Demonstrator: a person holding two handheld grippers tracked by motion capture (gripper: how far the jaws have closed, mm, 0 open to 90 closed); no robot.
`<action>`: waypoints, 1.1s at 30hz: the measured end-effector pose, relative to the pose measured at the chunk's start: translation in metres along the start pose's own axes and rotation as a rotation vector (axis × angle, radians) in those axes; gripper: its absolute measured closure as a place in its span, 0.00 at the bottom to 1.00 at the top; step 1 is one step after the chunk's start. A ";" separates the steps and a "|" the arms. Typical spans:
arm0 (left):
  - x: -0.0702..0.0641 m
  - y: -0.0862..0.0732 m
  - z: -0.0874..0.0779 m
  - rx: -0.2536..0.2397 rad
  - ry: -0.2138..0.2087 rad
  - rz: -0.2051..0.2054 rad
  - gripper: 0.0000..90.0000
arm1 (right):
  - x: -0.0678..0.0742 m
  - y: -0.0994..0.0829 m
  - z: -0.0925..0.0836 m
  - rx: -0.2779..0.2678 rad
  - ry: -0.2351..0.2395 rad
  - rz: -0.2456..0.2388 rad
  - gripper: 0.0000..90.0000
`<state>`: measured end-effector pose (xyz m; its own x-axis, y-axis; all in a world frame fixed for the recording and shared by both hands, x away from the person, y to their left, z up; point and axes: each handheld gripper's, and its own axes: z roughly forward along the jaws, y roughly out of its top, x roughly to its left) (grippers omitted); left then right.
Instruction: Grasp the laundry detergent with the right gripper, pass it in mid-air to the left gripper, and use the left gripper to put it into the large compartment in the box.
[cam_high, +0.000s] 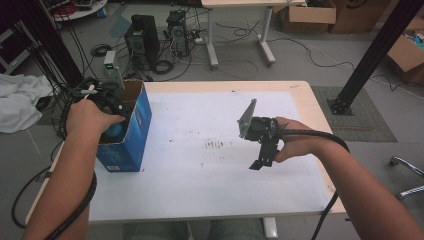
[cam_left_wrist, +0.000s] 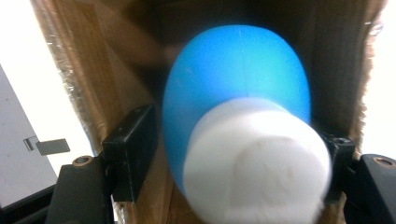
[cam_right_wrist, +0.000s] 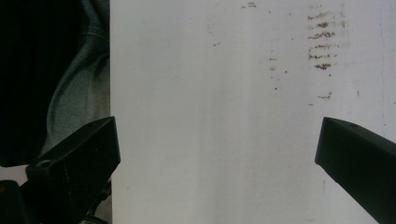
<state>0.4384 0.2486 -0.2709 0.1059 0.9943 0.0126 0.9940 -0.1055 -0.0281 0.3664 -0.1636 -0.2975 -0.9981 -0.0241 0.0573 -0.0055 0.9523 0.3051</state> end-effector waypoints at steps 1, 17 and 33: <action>0.000 0.000 -0.002 0.001 0.004 0.001 0.32 | 0.000 0.000 0.000 0.000 -0.002 -0.001 0.00; -0.006 -0.009 -0.043 -0.044 0.026 0.048 0.22 | 0.003 0.006 -0.003 0.004 -0.009 -0.003 0.00; -0.025 -0.010 -0.079 -0.059 0.017 0.131 0.11 | 0.004 0.006 -0.006 0.006 -0.013 0.006 0.00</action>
<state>0.4283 0.2233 -0.1918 0.2345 0.9717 0.0296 0.9715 -0.2354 0.0277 0.3624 -0.1601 -0.2894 -0.9988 -0.0146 0.0468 0.0001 0.9543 0.2989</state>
